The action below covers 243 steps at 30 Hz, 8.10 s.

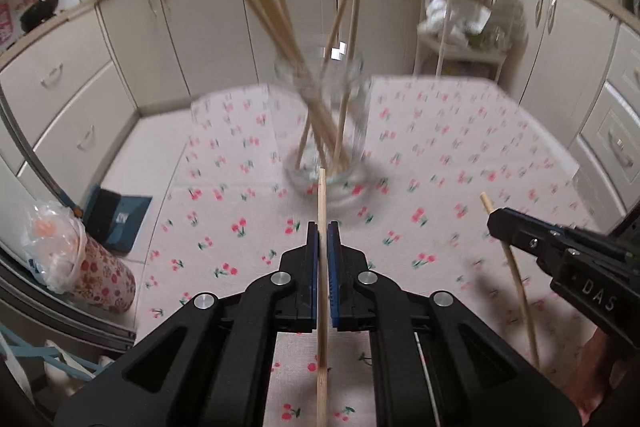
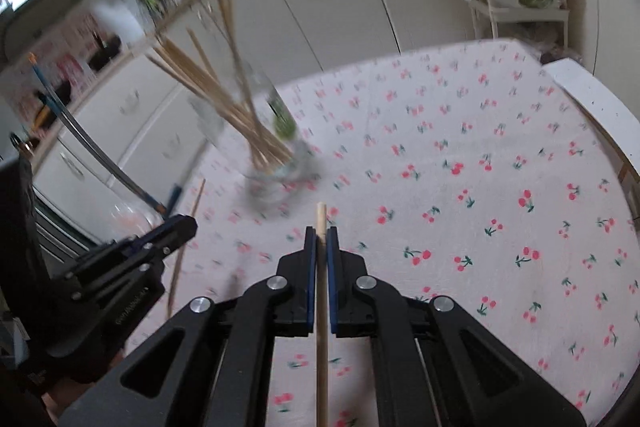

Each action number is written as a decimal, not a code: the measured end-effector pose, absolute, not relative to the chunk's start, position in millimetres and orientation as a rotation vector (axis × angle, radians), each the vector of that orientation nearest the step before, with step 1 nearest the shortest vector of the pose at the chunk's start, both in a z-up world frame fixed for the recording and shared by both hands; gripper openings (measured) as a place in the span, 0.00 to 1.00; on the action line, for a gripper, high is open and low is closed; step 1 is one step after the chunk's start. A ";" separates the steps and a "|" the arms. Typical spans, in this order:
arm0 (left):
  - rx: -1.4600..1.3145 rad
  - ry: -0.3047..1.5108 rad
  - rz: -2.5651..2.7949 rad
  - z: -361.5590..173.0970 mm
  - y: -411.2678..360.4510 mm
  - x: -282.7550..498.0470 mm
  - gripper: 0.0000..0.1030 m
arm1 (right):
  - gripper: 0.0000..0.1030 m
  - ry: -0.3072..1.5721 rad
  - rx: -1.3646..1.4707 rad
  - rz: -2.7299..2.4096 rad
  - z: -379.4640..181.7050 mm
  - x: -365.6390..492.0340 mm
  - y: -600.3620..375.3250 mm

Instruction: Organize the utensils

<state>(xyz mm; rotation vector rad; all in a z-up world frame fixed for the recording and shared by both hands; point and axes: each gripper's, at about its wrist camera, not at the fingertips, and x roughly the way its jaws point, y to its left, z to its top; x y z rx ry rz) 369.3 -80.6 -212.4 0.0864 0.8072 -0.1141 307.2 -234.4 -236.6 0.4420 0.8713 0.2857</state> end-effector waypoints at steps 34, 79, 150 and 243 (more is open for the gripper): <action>-0.151 0.363 -0.180 -87.7 -38.3 314.6 0.04 | 0.06 0.313 0.449 0.283 -89.8 268.0 -228.7; -0.429 0.103 -0.104 -104.9 -10.2 499.3 0.04 | 0.06 0.069 0.595 0.261 -113.5 445.7 -212.7; -0.196 0.237 -0.197 -151.7 -22.2 457.9 0.10 | 0.06 0.057 0.597 0.230 -124.1 445.3 -202.9; -0.069 0.603 0.011 -6.6 -13.4 17.1 0.92 | 0.93 0.628 0.310 0.054 -28.9 -17.5 -223.9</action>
